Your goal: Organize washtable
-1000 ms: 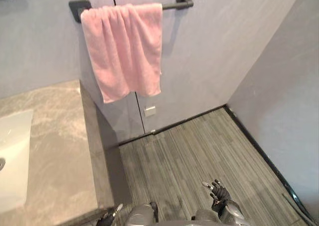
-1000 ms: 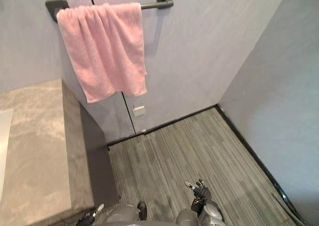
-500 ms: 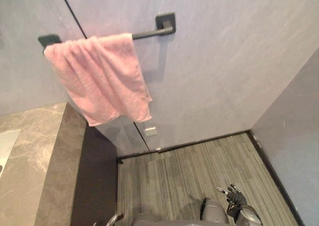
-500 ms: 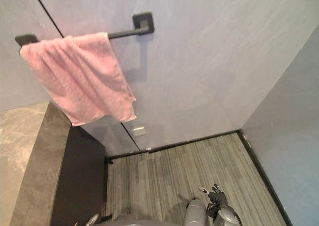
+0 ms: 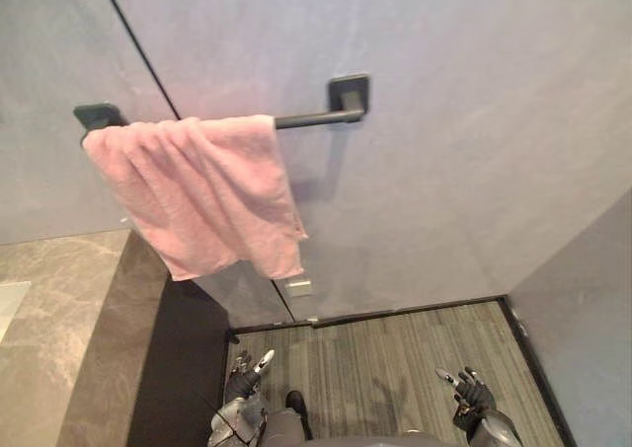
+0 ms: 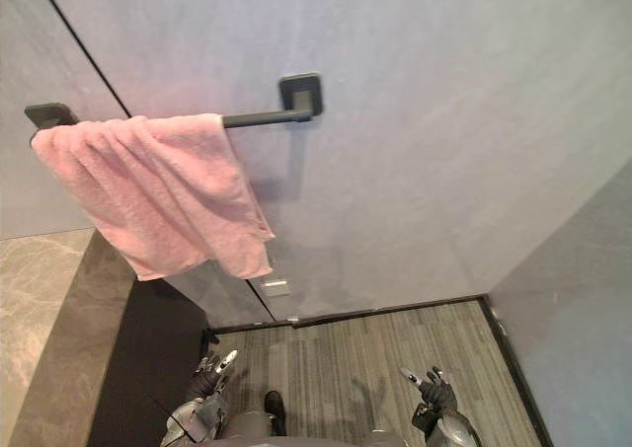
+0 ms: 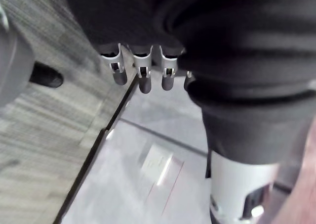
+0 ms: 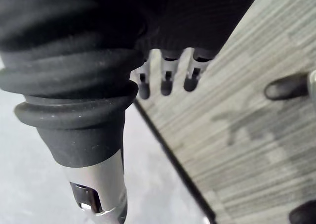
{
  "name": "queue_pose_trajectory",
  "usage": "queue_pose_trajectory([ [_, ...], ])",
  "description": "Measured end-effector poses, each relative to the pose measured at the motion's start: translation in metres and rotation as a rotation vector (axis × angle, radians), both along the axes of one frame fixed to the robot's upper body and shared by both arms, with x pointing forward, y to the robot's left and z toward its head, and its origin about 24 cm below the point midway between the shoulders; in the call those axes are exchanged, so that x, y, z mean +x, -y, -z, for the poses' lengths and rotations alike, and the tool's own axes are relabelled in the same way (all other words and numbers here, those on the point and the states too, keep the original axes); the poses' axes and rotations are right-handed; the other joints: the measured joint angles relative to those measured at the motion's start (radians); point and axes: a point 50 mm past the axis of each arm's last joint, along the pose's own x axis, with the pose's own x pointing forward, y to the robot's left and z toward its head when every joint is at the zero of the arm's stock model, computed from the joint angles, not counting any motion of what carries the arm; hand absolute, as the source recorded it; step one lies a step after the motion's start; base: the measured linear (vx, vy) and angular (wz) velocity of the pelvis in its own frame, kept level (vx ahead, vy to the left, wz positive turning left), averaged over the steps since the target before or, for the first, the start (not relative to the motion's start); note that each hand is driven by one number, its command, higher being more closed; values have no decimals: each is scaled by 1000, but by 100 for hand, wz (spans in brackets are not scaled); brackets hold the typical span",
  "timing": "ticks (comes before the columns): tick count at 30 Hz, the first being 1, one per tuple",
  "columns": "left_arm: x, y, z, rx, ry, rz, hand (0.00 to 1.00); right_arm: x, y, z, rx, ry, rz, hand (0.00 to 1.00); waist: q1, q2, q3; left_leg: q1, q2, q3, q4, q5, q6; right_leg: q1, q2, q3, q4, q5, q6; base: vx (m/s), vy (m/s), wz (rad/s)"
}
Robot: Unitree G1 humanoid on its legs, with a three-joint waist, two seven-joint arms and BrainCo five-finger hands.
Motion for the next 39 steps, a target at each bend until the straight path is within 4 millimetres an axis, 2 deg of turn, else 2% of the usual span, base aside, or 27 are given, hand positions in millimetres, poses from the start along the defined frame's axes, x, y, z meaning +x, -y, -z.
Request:
queue_pose_trajectory([
  [1, 4, -13, -4, 37, 13, -19, 0, 4, -10, 0, 24, 10, -12, 0, 9, -20, 2, -24, -14, 2, 57, -38, 16, 13, -17, 2, -29, 15, 23, 324, 266, 11],
  [3, 5, -20, -6, 49, 25, -51, 0, 11, -13, -3, 29, 36, -18, 0, 19, -16, 3, -38, -21, 8, 140, -111, 33, 31, -37, 11, -19, 26, 40, 212, 209, -1],
  [4, 4, -21, -6, 48, 26, -61, 0, 11, -13, -3, 27, 39, -19, 0, 23, -13, 4, -28, -25, 13, 149, -128, 37, 35, -44, 17, -5, 26, 40, 204, 214, -14],
  [5, 2, -23, -6, 46, 25, -80, 0, 14, -12, -4, 25, 46, -21, 0, 25, 0, 4, 5, -32, 22, 153, -156, 44, 21, -59, 41, 74, 26, 41, 188, 201, -15],
  [7, -3, -25, -5, 51, 13, -87, 0, 16, -14, -5, 28, 51, -26, 0, 24, 9, 0, 49, -48, 22, 125, -166, 52, -47, -84, 74, 256, 35, 36, 192, 187, 0],
  [8, -4, -26, -5, 57, 14, -87, 0, 13, -15, -3, 37, 47, -29, 0, 22, 10, -2, 88, -65, 15, 86, -163, 55, -123, -101, 108, 427, 77, 10, 205, 142, 18],
  [9, -3, -28, -6, 64, 19, -86, 0, 9, -18, -2, 47, 40, -31, 0, 14, 11, -1, 113, -71, 5, 62, -160, 60, -176, -96, 136, 522, 49, 12, 178, 77, 24],
  [10, -3, -29, -7, 70, 20, -85, 0, 7, -19, -1, 51, 36, -31, 0, 9, 10, -2, 126, -73, -4, 49, -158, 63, -191, -83, 148, 545, 16, 10, 183, 11, 52],
  [11, -2, -31, -8, 81, 24, -77, 0, 2, -22, 1, 55, 25, -37, 0, -5, 10, -2, 143, -76, -41, 25, -149, 62, -205, -50, 153, 528, -40, 6, 199, -61, 73],
  [13, 4, -29, -10, 85, 39, -63, 0, -5, -21, 3, 52, 7, -44, 0, -12, 7, -4, 166, -70, -76, -7, -129, 50, -210, 12, 143, 393, -69, -2, 194, -113, 79],
  [14, 8, -29, -13, 101, 49, -47, 0, -9, -21, 4, 48, 1, -45, 0, -17, -5, -11, 156, -72, -101, -9, -120, 35, -196, 46, 144, 206, -32, -29, 166, -160, 81],
  [15, 10, -27, -13, 98, 54, -40, 0, -10, -17, 3, 40, 0, -44, 0, -16, -21, -17, 155, -78, -121, -17, -117, 27, -193, 49, 131, 153, 19, -41, 206, -198, 79],
  [16, 10, -21, -13, 86, 58, -27, 0, -9, -14, 2, 28, 5, -44, 0, -19, -5, -22, 163, -67, -128, -43, -99, 3, -181, 61, 121, 135, 31, -50, 142, -133, 38],
  [17, 10, -18, -12, 81, 60, -24, 0, -10, -12, 2, 22, 9, -42, 0, -15, 5, -28, 164, -59, -126, -58, -95, 0, -181, 71, 119, 118, 33, -53, 153, -154, 5],
  [18, 9, -14, -11, 68, 59, -32, 0, -4, -3, -3, -7, 32, -48, 0, -8, 29, -36, 170, -39, -124, -96, -84, -16, -180, 95, 115, 91, 41, -65, 104, -143, -8],
  [20, 9, -15, -13, 70, 70, -35, 0, 0, -1, -5, -17, 47, -52, 0, -6, 32, -39, 188, -24, -126, -138, -61, -29, -164, 117, 105, 59, 51, -78, 99, -148, -1],
  [23, 14, -17, -19, 77, 105, -42, 0, 0, 3, -6, -31, 46, -54, 0, -7, 34, -42, 214, -10, -143, -164, -51, -41, -116, 138, 82, 12, 64, -89, 40, -69, 15],
  [28, 22, -31, -34, 104, 183, -105, 0, 3, 4, -7, -41, 52, -64, 0, -6, 27, -42, 200, -10, -150, -167, -39, -32, -94, 142, 73, -63, 111, -88, -25, 1, 5],
  [33, 28, -66, -68, 211, 332, -282, 0, 2, -1, -6, -36, 47, -75, 0, -4, 25, -42, 197, -24, -167, -202, -5, -20, -59, 135, 54, -149, 169, -79, -89, 24, 13],
  [39, 23, -74, -89, 288, 395, -321, 0, -4, -3, -4, -33, 32, -79, 0, -5, 22, -44, 199, -27, -178, -236, 15, -24, -42, 137, 32, -192, 191, -76, -72, 0, 6],
])
